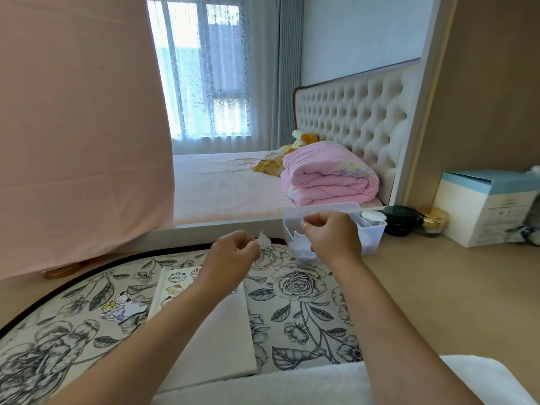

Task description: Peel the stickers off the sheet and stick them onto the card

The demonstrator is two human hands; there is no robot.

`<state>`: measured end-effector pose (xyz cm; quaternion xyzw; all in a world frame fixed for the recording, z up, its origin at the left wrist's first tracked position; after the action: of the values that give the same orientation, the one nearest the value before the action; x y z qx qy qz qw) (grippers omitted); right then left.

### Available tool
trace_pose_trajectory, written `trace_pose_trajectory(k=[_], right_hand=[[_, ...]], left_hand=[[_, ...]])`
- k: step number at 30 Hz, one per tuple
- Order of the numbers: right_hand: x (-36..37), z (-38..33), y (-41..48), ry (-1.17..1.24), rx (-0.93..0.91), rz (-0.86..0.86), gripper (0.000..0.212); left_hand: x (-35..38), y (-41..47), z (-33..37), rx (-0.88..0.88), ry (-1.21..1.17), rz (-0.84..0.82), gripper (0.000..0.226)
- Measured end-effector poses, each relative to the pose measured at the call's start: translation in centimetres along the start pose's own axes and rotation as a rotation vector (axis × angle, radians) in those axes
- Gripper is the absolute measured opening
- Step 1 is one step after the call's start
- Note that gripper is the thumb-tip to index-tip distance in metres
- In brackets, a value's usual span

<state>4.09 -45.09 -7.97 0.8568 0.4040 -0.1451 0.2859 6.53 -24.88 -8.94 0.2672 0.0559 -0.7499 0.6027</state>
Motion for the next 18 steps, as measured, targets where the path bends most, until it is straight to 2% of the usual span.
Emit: trace_pose_trajectory(k=[3,6,9,12,15,18], right_hand=[[0.1,-0.3,-0.2,-0.067,-0.029,-0.019,0.013],[0.2,-2.2,-1.1,-0.105,-0.153,-0.075,0.014],[1.0,-4.4,-2.6,-0.069,-0.288,-0.238,0.008],[2.6,-6.2,-4.4,-0.076,-0.391,-0.410,0.014],[4.4,-7.3,-6.0,-0.137,-0.532,-0.408,0.018],[5.6,-8.0,-7.3,-0.186,-0.665,-0.324,0.009]], left_hand=[[-0.1,-0.4,-0.2,-0.029,-0.025,0.003,0.020],[-0.9,-1.1,-0.3,-0.061,-0.065,0.017,0.019],[-2.4,-1.7,-0.5,-0.116,-0.127,0.046,0.018],[-4.1,-2.6,-0.8,-0.168,-0.179,0.057,0.018],[-5.5,-3.8,-1.2,-0.221,-0.211,0.050,0.020],[-6.5,-4.8,-1.6,-0.270,-0.250,0.042,0.020]])
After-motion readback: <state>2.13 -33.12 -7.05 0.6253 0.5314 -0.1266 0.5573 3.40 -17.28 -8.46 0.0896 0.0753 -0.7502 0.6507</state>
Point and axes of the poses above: each hand's wrist, its own y-axis towards the middle knuckle, its own x-axis out of the palm, z = x × y, the point moved 1 cm from there along y, towards the middle knuckle, and after that the axes turned 1 degree about -y, right-handed, at the moved point
